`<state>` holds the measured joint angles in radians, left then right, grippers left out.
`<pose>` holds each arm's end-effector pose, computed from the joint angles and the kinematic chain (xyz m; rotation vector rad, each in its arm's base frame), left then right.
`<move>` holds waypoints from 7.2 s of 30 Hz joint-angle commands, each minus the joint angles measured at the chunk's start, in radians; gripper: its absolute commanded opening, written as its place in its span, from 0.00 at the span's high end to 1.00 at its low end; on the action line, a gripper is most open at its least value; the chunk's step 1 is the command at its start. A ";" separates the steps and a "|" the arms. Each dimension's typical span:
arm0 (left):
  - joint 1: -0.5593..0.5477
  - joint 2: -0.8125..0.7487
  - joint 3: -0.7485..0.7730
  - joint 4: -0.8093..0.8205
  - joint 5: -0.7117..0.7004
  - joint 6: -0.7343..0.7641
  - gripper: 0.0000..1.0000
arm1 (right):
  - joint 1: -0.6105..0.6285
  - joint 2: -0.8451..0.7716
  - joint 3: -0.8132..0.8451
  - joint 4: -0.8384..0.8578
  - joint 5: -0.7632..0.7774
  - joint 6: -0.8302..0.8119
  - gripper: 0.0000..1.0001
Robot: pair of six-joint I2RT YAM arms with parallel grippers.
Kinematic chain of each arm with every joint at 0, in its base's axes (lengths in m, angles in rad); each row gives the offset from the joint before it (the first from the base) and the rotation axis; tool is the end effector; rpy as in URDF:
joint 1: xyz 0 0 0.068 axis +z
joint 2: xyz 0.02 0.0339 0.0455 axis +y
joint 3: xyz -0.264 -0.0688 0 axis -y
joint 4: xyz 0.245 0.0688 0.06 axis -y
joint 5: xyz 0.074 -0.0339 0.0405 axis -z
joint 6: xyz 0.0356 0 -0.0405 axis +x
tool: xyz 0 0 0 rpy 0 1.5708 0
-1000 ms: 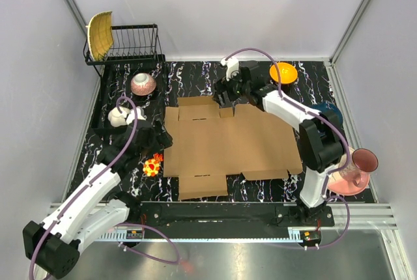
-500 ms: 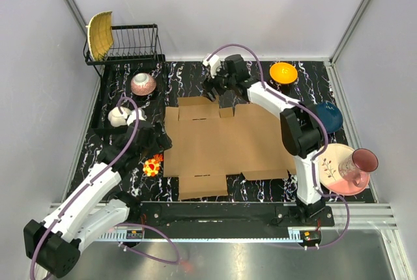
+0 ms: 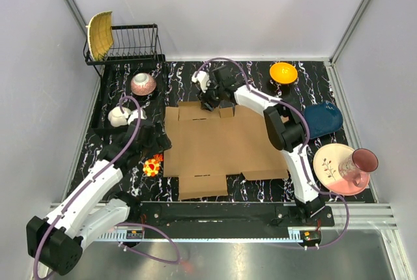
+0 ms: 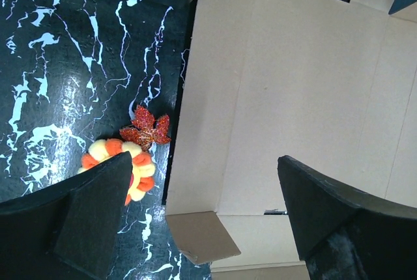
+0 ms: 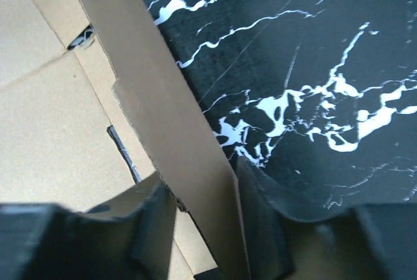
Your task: Fold the paper box
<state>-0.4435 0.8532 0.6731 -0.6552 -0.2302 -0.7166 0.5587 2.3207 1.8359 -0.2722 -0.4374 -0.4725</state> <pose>0.1580 -0.0661 0.2470 -0.4313 2.3558 -0.2738 0.4345 0.2894 0.1726 -1.3211 1.8858 0.5515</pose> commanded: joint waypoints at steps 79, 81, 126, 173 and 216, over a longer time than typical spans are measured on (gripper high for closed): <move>0.028 0.354 0.278 0.167 -0.075 0.101 0.01 | -0.283 -1.175 -0.920 0.001 0.267 1.071 0.23; 0.029 0.383 0.296 0.169 -0.046 0.109 0.02 | -0.244 -1.112 -0.920 0.051 0.289 1.072 0.24; 0.034 1.276 0.978 0.350 0.080 0.289 0.71 | -0.128 -0.830 -0.848 0.160 0.299 1.016 0.32; -0.300 0.939 -0.191 2.323 -0.184 0.612 1.00 | -0.128 -0.795 -0.612 0.142 -0.092 0.402 0.23; -0.339 0.816 -0.259 2.321 -0.066 0.884 1.00 | -0.129 -0.344 -0.380 0.047 -0.353 0.087 0.28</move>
<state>-0.7723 1.6958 0.4229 1.2900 -0.3275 0.1322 0.4255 1.9553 1.4055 -0.1997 -0.7254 -0.3695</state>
